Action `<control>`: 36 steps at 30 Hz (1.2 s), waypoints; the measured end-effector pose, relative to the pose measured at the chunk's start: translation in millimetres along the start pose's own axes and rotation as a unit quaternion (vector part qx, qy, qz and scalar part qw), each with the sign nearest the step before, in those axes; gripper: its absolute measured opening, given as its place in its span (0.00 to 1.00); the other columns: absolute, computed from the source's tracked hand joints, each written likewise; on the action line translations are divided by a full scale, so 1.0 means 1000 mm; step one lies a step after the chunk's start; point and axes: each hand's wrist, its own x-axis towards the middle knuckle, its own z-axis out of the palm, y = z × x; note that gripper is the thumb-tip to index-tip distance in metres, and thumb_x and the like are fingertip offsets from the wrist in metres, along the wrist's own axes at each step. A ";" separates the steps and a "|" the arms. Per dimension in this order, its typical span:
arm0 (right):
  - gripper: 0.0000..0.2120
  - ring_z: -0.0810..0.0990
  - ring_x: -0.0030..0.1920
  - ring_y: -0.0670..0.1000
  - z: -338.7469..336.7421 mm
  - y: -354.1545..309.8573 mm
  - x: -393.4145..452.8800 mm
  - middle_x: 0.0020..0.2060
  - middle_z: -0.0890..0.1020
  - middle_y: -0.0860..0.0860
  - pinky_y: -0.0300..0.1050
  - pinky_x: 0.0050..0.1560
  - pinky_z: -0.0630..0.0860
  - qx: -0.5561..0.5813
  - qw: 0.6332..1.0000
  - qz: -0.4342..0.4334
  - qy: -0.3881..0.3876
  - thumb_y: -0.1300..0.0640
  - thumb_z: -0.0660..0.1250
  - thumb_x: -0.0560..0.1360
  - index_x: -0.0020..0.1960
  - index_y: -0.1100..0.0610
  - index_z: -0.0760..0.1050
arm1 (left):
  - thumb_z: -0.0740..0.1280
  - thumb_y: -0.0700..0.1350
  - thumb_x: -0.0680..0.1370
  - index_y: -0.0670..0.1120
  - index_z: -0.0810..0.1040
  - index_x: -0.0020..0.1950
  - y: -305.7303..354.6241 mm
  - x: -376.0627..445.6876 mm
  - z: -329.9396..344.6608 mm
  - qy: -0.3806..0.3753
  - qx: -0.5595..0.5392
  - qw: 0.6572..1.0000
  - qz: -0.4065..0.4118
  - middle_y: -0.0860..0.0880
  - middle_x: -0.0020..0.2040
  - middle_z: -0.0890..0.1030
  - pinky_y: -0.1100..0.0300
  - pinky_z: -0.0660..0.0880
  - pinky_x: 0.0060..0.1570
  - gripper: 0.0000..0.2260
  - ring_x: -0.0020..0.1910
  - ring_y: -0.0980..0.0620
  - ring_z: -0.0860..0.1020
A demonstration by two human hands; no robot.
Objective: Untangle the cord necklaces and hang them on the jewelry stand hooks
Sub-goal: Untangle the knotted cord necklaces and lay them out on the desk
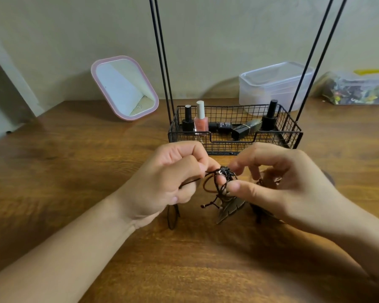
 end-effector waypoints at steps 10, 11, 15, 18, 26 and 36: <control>0.09 0.76 0.34 0.41 0.001 -0.007 -0.003 0.38 0.83 0.45 0.29 0.31 0.69 0.032 0.997 -0.023 0.065 0.43 0.75 0.67 0.40 0.46 0.80 | 0.66 0.49 0.74 0.46 0.77 0.38 -0.002 0.000 -0.005 -0.041 0.013 0.999 -0.028 0.46 0.38 0.81 0.67 0.57 0.23 0.07 0.20 0.59 0.62; 0.09 0.75 0.34 0.41 0.001 -0.006 -0.003 0.38 0.83 0.45 0.30 0.31 0.69 0.033 0.997 -0.025 0.065 0.43 0.75 0.67 0.40 0.46 0.80 | 0.66 0.49 0.76 0.45 0.78 0.41 -0.002 0.000 -0.004 -0.047 0.026 0.998 -0.034 0.46 0.38 0.82 0.67 0.56 0.22 0.08 0.20 0.59 0.61; 0.10 0.76 0.36 0.44 0.000 -0.005 -0.003 0.39 0.82 0.44 0.37 0.32 0.71 0.026 0.997 -0.024 0.066 0.46 0.77 0.66 0.41 0.47 0.79 | 0.64 0.49 0.78 0.39 0.78 0.51 -0.002 0.000 0.001 -0.044 0.062 0.996 -0.053 0.43 0.36 0.80 0.69 0.56 0.21 0.13 0.22 0.56 0.60; 0.09 0.77 0.38 0.49 0.001 -0.004 -0.003 0.39 0.82 0.46 0.45 0.32 0.73 0.014 0.998 -0.024 0.060 0.44 0.75 0.67 0.43 0.45 0.78 | 0.68 0.50 0.76 0.43 0.79 0.51 -0.001 -0.001 0.003 -0.031 0.065 0.995 -0.063 0.48 0.31 0.73 0.70 0.60 0.24 0.11 0.26 0.58 0.65; 0.08 0.77 0.41 0.47 0.002 -0.003 -0.005 0.41 0.81 0.40 0.31 0.37 0.69 -0.016 0.999 -0.034 0.040 0.46 0.73 0.67 0.44 0.40 0.76 | 0.73 0.45 0.73 0.42 0.82 0.44 0.002 -0.001 0.006 -0.020 0.113 0.993 -0.035 0.54 0.28 0.76 0.75 0.67 0.29 0.07 0.26 0.62 0.71; 0.07 0.79 0.43 0.53 -0.014 -0.006 -0.005 0.41 0.80 0.49 0.47 0.38 0.72 0.047 0.996 -0.078 -0.001 0.50 0.70 0.70 0.47 0.51 0.78 | 0.74 0.43 0.68 0.46 0.85 0.39 0.001 -0.001 0.001 0.016 0.031 0.997 -0.066 0.48 0.32 0.78 0.69 0.61 0.23 0.02 0.24 0.60 0.68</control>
